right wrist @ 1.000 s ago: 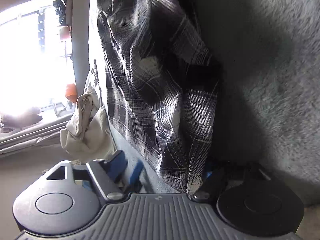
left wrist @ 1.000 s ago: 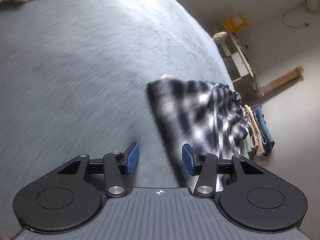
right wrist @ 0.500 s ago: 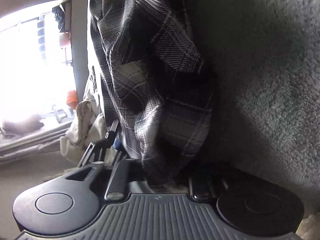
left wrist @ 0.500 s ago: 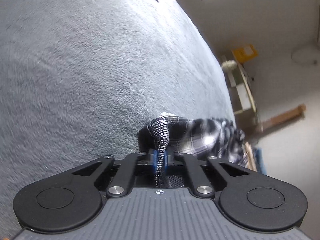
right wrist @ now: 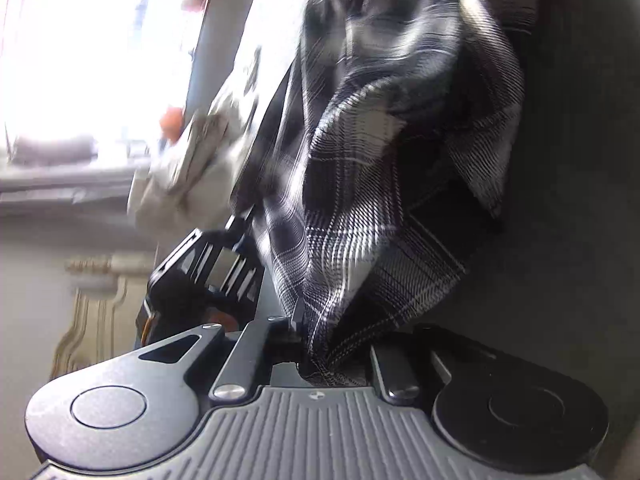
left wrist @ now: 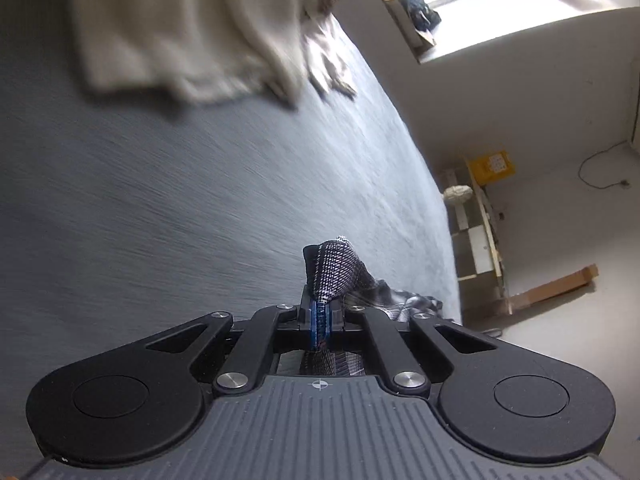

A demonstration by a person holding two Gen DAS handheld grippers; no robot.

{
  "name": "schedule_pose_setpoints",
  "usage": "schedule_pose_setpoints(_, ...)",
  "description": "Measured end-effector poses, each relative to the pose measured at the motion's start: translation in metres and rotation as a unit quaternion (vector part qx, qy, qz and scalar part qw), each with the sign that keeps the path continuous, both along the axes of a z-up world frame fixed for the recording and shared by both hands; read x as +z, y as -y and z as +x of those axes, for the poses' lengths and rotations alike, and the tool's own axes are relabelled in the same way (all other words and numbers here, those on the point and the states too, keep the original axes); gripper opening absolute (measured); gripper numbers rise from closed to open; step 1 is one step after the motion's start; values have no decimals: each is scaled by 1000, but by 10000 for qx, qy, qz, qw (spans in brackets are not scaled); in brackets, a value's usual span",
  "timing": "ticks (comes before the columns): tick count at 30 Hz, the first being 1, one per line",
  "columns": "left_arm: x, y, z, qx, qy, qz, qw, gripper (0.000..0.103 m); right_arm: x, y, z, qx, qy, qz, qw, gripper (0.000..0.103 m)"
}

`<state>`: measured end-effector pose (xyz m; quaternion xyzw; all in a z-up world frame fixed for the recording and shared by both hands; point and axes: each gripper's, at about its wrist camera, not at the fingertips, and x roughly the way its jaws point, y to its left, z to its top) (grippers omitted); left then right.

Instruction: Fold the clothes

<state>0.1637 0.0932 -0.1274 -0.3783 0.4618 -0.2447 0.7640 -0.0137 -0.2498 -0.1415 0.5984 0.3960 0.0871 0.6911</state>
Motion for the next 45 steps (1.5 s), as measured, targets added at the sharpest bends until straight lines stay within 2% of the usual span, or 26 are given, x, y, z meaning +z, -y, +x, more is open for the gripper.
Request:
schedule_pose_setpoints(3,12,-62,-13,210,19,369,9991,1,-3,-51,6,636,40,275,9976,10)
schedule_pose_setpoints(6,18,-115,-26,474,41,814,9955,2,-16,-105,12,1315,-32,545,9898,10)
schedule_pose_setpoints(8,8,-133,-30,482,-123,1084,9929,4,-25,-129,17,1668,-171,437,9849,11)
schedule_pose_setpoints(9,2,-140,-31,475,-229,1205,9913,8,-30,-136,19,1838,-291,287,9821,16)
schedule_pose_setpoints(10,-4,-147,-33,483,-317,1317,9896,12,-35,-143,21,2007,-411,136,9787,30)
schedule_pose_setpoints(11,-7,-152,-36,546,-335,1394,9882,16,-40,-150,23,2174,-531,-14,9746,35)
schedule_pose_setpoints(12,-9,-156,-38,615,-346,1441,9870,20,-43,-148,23,2209,-617,56,9733,34)
schedule_pose_setpoints(15,-6,-164,-47,867,-269,1275,9877,30,-31,-126,21,2225,-714,168,9722,51)
schedule_pose_setpoints(19,20,-150,-61,926,229,1473,9845,33,-1,-73,5,2340,-700,-117,9697,53)
schedule_pose_setpoints(22,40,-137,-73,924,607,1628,9804,35,38,-17,-1,2341,-235,-645,9698,53)
schedule_pose_setpoints(25,49,-97,-84,223,891,1845,9785,40,82,47,1,1732,730,-1757,9663,53)
schedule_pose_setpoints(26,50,-84,-88,-1,928,1892,9775,40,92,68,5,1452,977,-2275,9579,53)
schedule_pose_setpoints(28,46,-73,-95,-212,928,1979,9756,40,108,100,21,945,1346,-3294,9298,53)
schedule_pose_setpoints(29,44,-67,-99,-317,928,2021,9744,40,109,110,35,837,1429,-3638,9166,53)
schedule_pose_setpoints(32,38,-49,-110,-632,927,2149,9702,40,100,112,88,969,1409,-4060,8977,51)
schedule_pose_setpoints(35,32,-32,-120,-946,925,2274,9648,40,87,106,115,1335,1400,-4580,8676,51)
schedule_pose_setpoints(37,28,-22,-127,-1138,922,2357,9607,40,77,105,128,1521,1367,-4726,8572,50)
schedule_pose_setpoints(40,22,-18,-127,-1213,879,2453,9578,40,63,111,146,1661,1237,-4583,8643,52)
schedule_pose_setpoints(43,16,-21,-127,-1202,819,2418,9594,40,50,118,166,1831,1052,-4042,8900,54)
schedule_pose_setpoints(45,13,-23,-127,-1179,780,2375,9611,40,48,117,169,1976,1122,-3854,8943,52)
